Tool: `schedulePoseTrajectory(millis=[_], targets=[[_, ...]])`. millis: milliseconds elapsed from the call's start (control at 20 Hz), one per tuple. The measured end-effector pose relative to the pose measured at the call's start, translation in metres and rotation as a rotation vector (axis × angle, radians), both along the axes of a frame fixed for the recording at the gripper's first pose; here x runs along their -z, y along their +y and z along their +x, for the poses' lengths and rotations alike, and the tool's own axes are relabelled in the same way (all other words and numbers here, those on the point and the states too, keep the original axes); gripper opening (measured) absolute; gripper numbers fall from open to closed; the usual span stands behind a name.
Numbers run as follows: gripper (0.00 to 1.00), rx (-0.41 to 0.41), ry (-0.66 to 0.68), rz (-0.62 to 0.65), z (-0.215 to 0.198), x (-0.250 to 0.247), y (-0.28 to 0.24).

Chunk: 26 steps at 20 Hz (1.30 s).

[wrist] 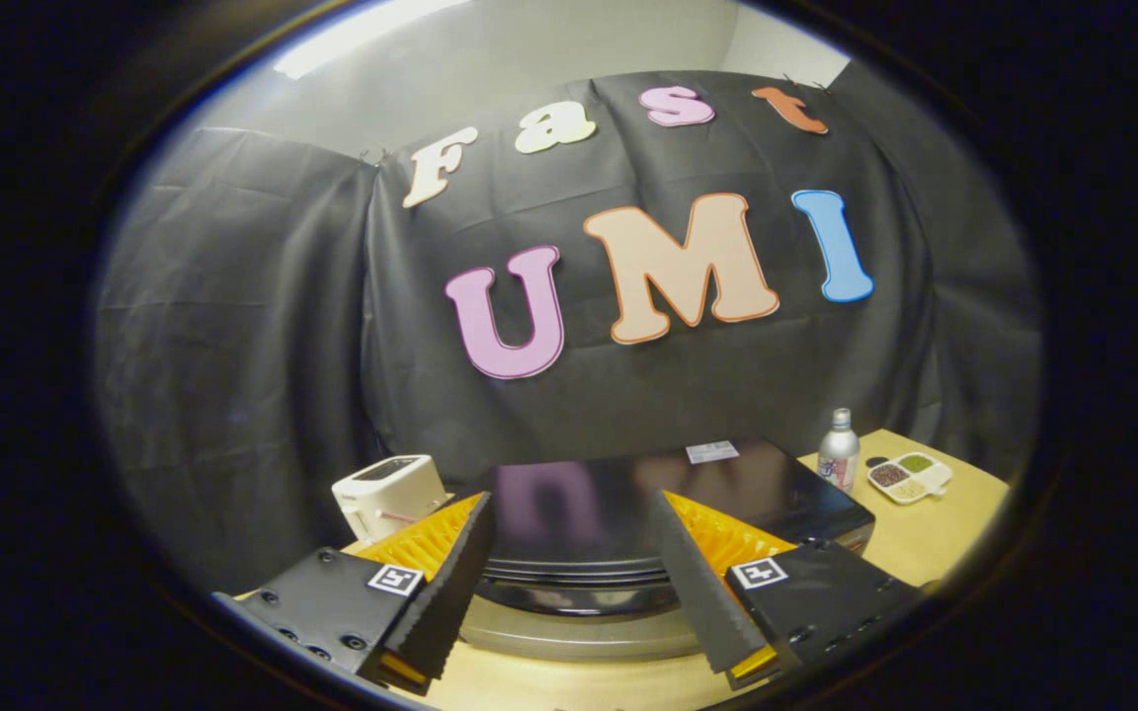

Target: Open the toaster oven, put the food inside, and close the toaster oven door.

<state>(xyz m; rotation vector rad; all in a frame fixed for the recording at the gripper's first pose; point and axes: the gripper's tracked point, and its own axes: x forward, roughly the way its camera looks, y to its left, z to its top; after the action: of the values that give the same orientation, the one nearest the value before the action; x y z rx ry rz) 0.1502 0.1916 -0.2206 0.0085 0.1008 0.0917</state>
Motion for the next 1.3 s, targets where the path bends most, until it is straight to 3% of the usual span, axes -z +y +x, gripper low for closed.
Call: schedulePoseTrajectory(millis=[450,650,1300], targets=[[0.97,0.044,-0.037,-0.114,0.005,0.025,-0.007],[0.97,0.034,-0.071,-0.083,0.003,0.026,-0.006],[0.98,0.044,-0.07,-0.091,-0.06,0.035,-0.008]])
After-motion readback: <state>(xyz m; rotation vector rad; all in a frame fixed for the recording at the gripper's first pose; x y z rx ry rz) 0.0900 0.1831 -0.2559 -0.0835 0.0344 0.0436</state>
